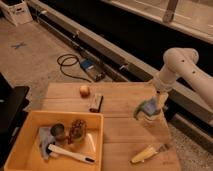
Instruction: Place sponge in paper cup
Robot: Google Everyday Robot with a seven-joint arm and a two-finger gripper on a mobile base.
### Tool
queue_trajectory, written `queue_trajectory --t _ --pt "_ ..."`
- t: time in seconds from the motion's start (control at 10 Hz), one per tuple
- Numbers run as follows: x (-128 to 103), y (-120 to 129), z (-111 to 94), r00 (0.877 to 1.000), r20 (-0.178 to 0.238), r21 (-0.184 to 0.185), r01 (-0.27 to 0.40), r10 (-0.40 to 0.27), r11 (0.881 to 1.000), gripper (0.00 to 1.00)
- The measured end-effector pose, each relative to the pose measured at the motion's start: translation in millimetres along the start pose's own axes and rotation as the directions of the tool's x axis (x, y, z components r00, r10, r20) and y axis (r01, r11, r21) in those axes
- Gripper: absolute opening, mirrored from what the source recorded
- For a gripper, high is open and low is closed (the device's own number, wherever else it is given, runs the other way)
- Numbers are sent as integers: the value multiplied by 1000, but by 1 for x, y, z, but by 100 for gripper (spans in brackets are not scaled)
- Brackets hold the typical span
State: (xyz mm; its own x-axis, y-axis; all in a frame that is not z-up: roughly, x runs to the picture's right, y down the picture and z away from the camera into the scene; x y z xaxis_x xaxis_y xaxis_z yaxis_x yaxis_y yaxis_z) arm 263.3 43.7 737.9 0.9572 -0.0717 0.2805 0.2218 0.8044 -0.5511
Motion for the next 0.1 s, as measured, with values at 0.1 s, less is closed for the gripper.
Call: queue_trajectory --t 0.1 --pt "1 1 -3 1000 -3 3 1 -1 1000 80"
